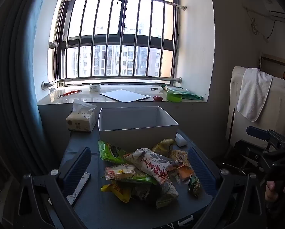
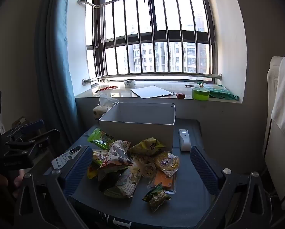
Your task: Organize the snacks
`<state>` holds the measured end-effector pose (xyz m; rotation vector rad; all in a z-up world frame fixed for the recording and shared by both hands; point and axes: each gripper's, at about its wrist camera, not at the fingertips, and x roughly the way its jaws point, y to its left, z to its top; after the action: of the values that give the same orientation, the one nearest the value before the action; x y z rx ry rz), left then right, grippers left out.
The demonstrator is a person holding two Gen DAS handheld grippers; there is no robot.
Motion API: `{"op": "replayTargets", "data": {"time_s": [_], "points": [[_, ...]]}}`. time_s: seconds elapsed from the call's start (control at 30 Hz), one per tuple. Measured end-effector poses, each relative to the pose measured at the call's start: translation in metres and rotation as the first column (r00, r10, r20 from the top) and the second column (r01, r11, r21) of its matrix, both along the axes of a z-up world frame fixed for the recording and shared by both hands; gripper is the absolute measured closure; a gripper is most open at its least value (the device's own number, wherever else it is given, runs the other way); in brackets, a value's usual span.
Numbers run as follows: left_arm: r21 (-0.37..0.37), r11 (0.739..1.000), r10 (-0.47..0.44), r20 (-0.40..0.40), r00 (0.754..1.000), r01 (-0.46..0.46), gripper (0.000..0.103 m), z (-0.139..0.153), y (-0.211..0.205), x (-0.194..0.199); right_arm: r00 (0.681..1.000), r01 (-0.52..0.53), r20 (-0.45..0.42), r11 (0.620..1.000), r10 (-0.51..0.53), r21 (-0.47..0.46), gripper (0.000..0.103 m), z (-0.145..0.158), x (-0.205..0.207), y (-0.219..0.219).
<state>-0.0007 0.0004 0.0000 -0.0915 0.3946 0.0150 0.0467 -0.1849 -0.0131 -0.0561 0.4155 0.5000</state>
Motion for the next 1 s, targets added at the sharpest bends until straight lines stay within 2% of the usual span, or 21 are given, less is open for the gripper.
{"op": "replayTargets", "data": {"time_s": [1.0], "points": [[0.001,1.000,-0.003,-0.012,1.000,0.003,0.000,-0.0026,0.0003,0.0002,1.000,-0.001,-0.018,1.000,0.001,0.005,0.000,-0.0015,0.0012,-0.0008]]}}
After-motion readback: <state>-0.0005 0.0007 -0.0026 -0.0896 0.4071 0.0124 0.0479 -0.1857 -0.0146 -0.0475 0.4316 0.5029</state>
